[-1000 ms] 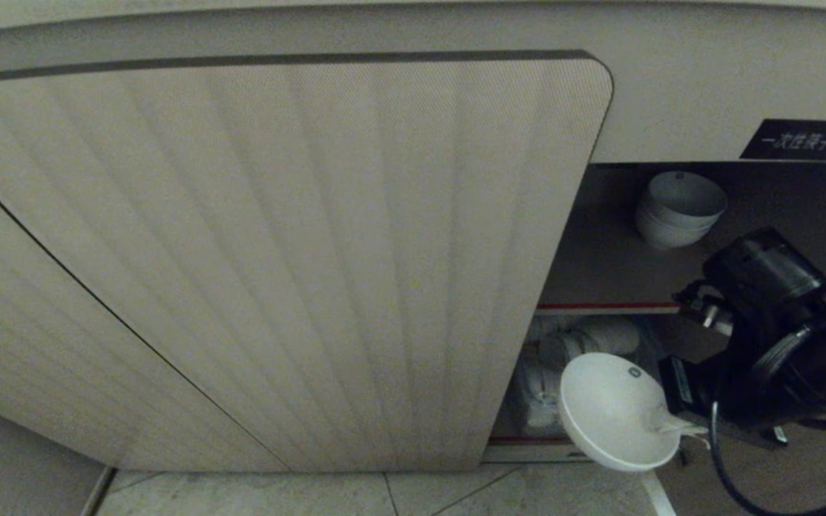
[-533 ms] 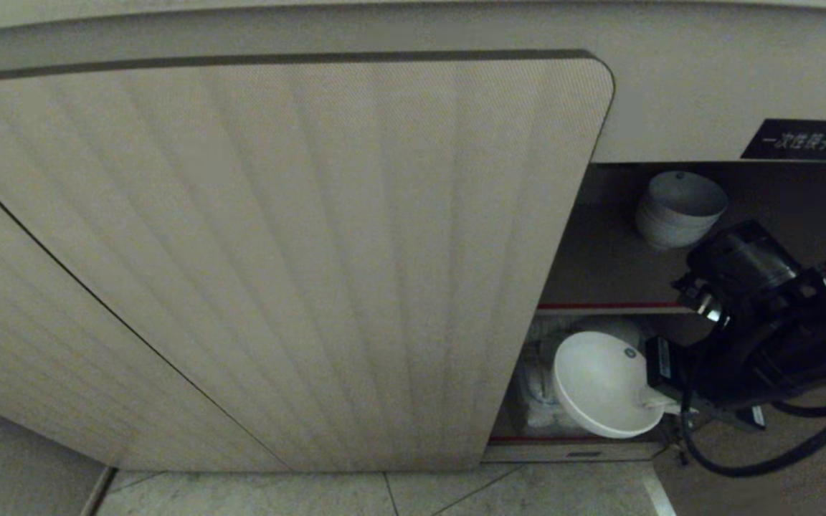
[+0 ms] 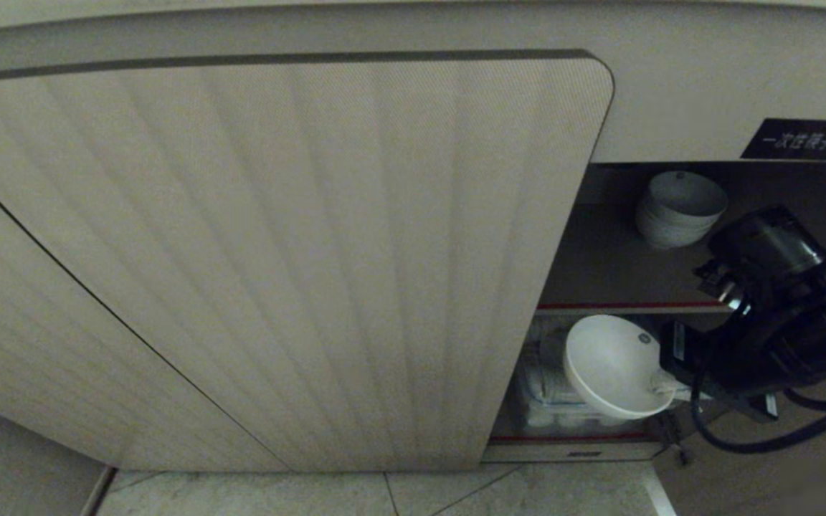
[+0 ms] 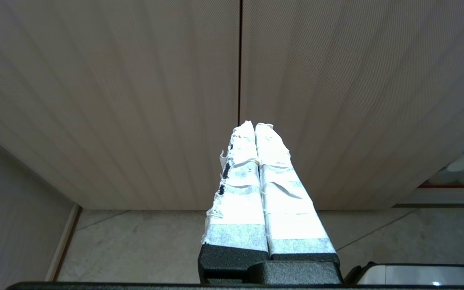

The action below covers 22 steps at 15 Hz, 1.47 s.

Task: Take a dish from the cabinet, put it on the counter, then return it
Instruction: Put it back into the cabinet

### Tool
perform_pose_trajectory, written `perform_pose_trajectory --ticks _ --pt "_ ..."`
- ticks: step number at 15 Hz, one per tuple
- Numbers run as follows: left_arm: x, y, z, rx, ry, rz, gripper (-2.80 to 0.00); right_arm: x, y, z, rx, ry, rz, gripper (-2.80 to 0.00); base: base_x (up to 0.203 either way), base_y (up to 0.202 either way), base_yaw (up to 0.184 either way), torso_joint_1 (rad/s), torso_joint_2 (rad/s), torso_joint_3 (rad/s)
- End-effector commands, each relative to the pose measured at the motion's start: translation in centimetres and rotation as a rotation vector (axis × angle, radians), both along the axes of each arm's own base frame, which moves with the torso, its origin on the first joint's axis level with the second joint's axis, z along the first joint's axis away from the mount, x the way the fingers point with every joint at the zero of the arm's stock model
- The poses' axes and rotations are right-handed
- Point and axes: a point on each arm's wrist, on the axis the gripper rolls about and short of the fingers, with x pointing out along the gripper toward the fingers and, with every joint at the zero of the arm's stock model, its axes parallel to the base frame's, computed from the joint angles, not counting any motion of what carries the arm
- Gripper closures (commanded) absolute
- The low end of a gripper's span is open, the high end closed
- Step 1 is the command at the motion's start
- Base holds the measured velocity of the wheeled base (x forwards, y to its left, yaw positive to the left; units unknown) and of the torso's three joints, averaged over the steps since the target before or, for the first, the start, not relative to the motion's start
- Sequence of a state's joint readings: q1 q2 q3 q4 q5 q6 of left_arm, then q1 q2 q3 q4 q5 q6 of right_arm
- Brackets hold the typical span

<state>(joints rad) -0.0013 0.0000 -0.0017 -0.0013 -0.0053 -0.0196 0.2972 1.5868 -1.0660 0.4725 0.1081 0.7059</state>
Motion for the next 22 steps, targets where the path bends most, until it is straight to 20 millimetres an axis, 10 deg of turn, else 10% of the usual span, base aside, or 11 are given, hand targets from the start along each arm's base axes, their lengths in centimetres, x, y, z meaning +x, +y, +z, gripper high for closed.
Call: perform_pose_trajectory --ticks 1,22 --pt "0.0 0.0 0.0 0.000 0.000 0.001 0.00 -0.9 -0.3 0.7 0.008 -0.013 -0.002 0.00 0.000 0.000 0.000 0.000 0.00 0.000" --pt "0.0 0.0 0.0 0.000 0.000 -0.001 0.00 1.0 -1.9 1.6 0.024 -0.053 -0.231 0.00 0.000 0.000 0.000 0.000 0.00 0.000"
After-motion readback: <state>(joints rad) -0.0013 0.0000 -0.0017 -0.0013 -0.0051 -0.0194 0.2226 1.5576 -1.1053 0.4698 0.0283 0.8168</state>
